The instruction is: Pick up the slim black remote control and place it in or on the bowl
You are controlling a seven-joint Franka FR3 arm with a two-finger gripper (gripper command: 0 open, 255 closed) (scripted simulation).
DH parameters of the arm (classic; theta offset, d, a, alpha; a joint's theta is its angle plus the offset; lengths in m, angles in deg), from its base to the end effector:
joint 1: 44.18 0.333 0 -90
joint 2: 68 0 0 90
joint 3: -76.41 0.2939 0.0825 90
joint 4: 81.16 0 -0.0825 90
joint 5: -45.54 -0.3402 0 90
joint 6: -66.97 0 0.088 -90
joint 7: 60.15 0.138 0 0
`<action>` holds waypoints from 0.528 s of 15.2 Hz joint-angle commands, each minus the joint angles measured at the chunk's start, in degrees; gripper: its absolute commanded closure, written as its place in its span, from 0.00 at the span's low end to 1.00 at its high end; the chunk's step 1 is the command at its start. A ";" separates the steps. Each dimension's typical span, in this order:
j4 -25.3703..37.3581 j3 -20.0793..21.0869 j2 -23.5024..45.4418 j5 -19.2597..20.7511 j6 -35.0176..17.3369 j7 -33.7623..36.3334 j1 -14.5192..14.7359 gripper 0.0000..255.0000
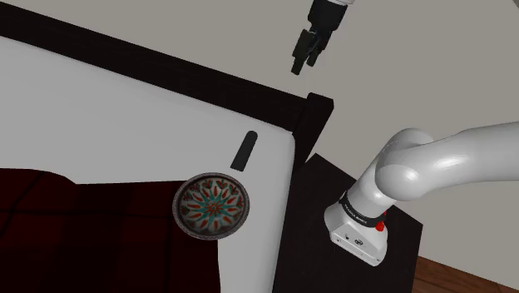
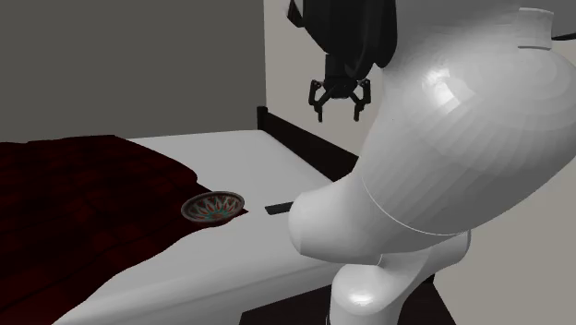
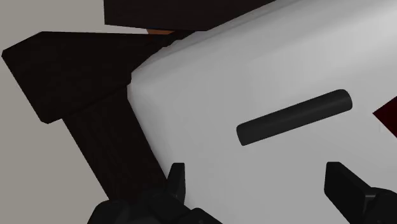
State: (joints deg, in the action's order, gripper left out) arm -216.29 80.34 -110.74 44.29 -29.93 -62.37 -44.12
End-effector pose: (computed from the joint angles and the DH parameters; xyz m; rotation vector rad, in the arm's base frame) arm 0.3023 0.0281 0.5418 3.1118 0.1405 0.1211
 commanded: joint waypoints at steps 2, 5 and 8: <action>-1.29 0.95 0.39 -1.02 -0.97 3.35 -0.63 0.00; -4.79 3.91 2.03 -4.36 -4.19 13.23 -2.46 0.00; -7.77 6.89 4.41 -7.95 -7.93 22.93 -4.04 0.00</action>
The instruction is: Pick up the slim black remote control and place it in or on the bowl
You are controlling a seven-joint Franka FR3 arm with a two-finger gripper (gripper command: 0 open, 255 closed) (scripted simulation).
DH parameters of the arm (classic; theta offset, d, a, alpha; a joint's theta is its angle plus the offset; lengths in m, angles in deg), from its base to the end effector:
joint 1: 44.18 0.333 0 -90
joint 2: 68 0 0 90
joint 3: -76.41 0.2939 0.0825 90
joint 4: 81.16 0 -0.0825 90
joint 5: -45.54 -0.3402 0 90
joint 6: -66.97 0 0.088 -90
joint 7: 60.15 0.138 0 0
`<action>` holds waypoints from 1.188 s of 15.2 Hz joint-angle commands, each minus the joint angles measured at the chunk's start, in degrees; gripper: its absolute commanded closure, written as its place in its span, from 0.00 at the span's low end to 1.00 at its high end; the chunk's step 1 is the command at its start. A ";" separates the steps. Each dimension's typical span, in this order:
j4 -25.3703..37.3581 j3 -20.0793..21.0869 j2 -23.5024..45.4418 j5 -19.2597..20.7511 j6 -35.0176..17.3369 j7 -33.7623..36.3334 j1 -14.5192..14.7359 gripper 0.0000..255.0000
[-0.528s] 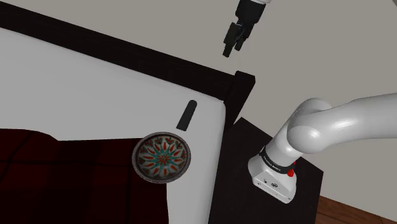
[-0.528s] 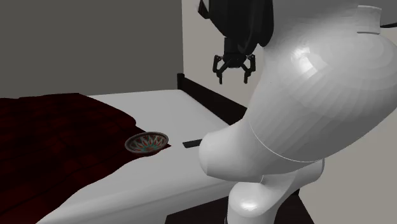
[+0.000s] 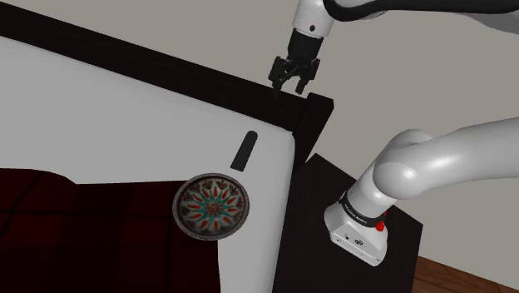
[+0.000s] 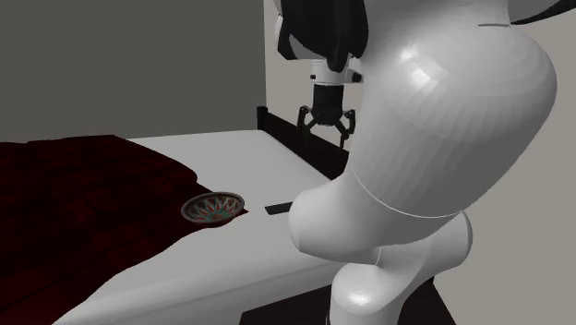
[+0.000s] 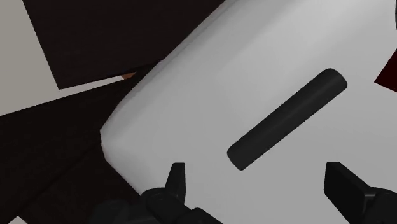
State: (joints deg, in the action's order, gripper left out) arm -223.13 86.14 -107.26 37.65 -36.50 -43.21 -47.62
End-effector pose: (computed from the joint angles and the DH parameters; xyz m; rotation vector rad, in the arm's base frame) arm 0.3159 0.0541 0.4779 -3.0885 0.3959 -0.0044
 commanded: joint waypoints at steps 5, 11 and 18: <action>-4.66 6.06 6.71 -7.65 -8.94 19.34 -2.76 0.00; -6.97 11.62 16.81 -15.22 -20.37 36.83 -4.82 0.00; -8.42 14.46 24.37 -18.73 -29.48 43.35 -5.03 0.00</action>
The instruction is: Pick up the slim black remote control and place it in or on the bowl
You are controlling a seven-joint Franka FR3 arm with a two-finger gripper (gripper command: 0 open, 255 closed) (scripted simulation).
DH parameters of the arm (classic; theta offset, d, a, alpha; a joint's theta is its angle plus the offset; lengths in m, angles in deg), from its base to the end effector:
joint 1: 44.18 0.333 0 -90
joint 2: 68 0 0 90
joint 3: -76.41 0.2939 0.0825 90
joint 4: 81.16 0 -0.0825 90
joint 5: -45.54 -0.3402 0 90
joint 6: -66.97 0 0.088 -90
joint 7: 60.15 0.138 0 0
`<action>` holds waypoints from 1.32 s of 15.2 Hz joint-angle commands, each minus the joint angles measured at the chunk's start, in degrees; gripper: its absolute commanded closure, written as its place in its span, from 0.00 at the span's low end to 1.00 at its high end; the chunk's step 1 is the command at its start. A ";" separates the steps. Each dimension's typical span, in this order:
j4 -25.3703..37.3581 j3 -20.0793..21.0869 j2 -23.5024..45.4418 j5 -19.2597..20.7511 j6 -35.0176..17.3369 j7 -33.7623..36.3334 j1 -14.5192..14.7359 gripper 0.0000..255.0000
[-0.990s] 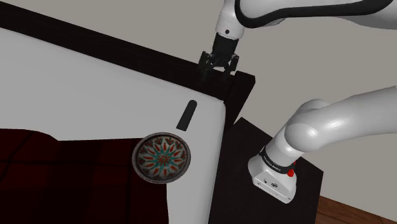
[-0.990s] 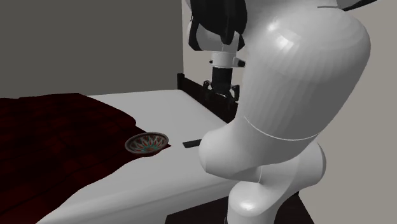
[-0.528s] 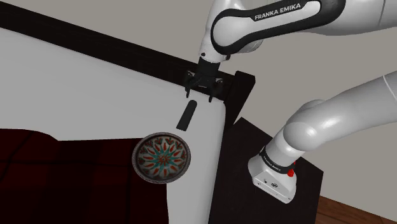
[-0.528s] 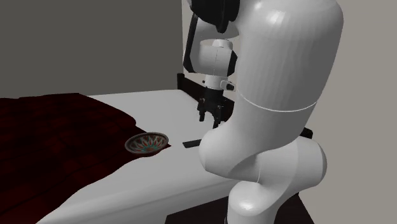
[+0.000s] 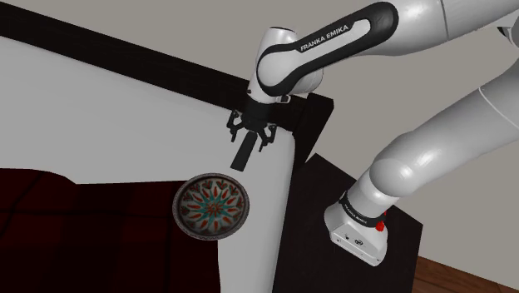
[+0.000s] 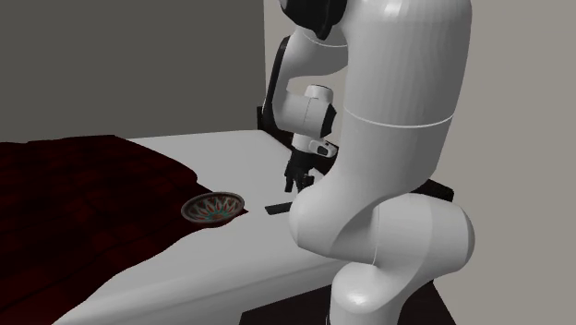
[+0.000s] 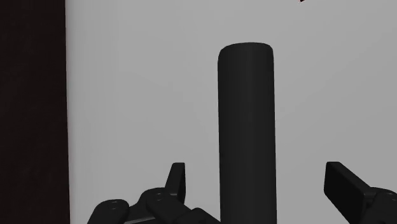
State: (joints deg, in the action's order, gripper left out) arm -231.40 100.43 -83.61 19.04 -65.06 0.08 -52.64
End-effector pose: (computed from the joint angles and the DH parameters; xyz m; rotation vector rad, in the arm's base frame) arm 0.3679 0.1145 0.3087 -2.5286 1.5825 0.2613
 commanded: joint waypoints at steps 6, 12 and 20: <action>-1.07 0.96 3.19 -0.62 -4.40 -0.05 0.32 0.00; -1.07 0.96 3.19 -0.62 -4.38 -0.04 0.32 1.00; -1.12 0.93 3.13 -0.64 -4.36 -0.10 0.31 1.00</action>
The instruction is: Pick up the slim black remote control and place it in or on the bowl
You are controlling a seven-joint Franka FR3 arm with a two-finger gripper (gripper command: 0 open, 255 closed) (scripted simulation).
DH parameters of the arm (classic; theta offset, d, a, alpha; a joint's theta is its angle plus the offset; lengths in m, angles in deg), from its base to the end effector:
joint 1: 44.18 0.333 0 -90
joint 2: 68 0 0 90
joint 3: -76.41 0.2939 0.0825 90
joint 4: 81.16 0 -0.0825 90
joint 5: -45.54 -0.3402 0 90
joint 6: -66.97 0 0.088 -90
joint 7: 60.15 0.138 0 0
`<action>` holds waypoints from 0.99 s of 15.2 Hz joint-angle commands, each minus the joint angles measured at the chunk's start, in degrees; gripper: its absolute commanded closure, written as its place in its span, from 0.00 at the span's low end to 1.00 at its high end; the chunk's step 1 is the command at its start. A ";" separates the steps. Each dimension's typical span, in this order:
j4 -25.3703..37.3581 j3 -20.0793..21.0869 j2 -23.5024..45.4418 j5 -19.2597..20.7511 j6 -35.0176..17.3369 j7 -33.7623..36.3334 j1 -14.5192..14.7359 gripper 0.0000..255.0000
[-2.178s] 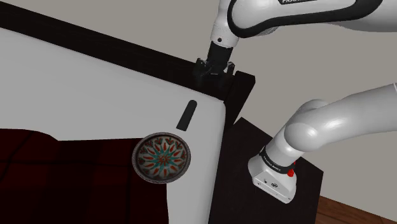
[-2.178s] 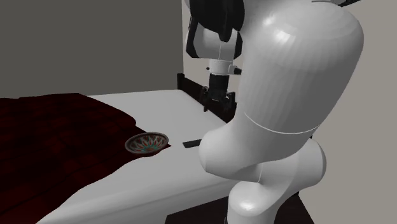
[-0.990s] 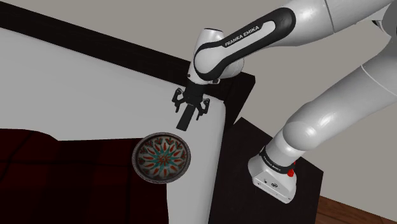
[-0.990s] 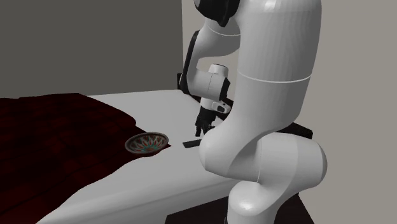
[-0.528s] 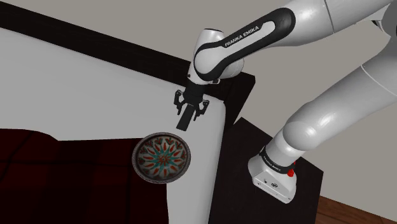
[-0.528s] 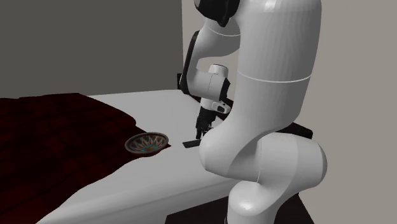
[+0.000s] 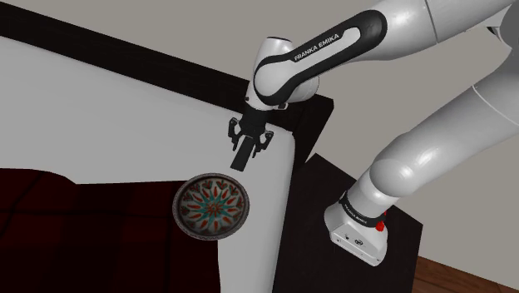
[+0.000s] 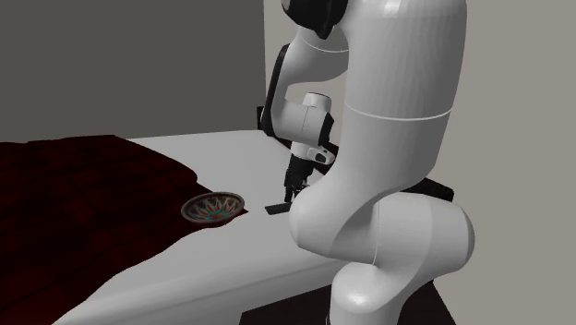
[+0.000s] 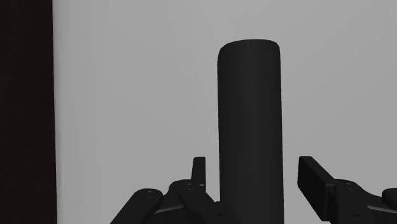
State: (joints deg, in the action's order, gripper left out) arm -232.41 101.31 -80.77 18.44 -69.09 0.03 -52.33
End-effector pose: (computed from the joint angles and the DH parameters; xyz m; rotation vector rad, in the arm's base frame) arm 0.3684 0.1183 0.2896 -2.5252 1.5858 0.2598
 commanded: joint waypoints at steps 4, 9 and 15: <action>0.68 -0.32 -1.85 0.23 2.54 0.48 -0.02 1.00; 2.18 -1.03 -5.15 0.74 7.27 1.27 -0.10 1.00; 4.42 -1.93 -8.47 1.46 12.75 2.25 -0.22 1.00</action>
State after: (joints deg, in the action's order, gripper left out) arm -228.34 99.44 -88.77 19.83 -57.14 2.02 -52.59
